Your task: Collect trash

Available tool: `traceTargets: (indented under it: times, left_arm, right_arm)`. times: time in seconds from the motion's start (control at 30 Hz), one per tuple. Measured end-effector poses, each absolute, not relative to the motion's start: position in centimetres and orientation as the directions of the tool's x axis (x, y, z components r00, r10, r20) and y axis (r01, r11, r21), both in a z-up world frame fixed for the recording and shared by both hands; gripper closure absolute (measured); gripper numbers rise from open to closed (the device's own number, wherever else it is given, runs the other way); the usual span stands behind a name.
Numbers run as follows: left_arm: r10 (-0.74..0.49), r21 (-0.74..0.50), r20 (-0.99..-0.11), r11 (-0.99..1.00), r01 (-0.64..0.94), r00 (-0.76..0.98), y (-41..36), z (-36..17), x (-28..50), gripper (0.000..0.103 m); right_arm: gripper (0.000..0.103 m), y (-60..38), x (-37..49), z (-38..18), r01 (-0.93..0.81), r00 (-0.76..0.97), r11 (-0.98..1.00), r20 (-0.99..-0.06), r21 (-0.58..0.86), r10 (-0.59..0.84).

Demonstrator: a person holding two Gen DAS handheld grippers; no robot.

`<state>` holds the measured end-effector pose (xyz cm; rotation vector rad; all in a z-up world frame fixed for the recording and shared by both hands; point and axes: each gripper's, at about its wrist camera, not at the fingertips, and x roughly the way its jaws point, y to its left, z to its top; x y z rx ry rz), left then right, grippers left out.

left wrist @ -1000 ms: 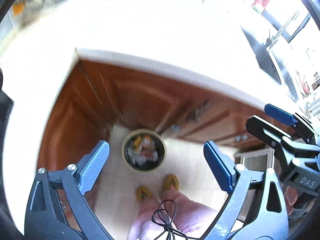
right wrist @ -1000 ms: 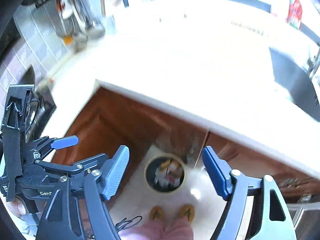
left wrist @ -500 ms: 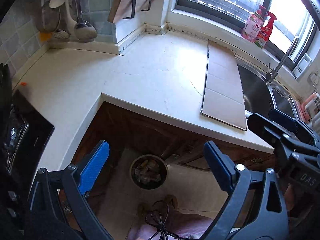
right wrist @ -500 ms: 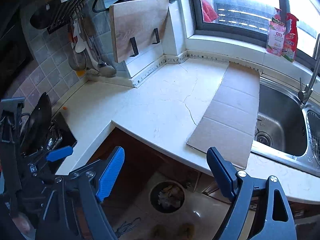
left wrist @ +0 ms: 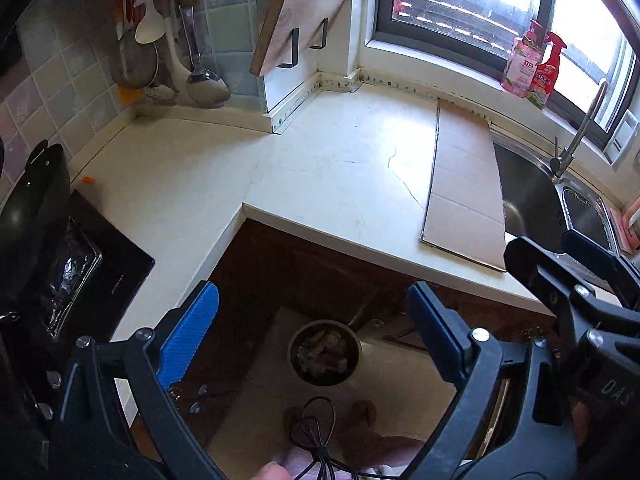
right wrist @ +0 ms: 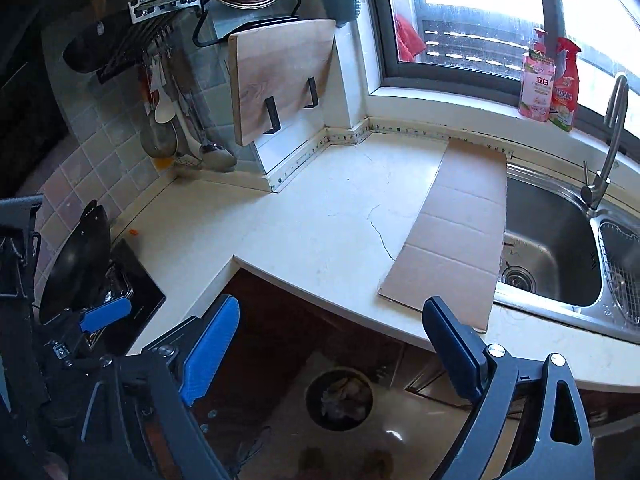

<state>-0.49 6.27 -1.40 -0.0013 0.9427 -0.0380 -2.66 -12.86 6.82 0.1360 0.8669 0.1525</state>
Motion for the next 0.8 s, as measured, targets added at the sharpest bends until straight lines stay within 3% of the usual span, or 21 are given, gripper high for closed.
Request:
traceTargets:
  times: [0.8]
  left_arm:
    - [-0.026, -0.035, -0.799, 0.999, -0.003, 0.601, 10.0, -1.9, 1.7, 0.009]
  right_arm:
    - [0.008, -11.1, -1.1, 5.9, 0.021, 0.609, 0.99, -0.788, 0.137, 0.096]
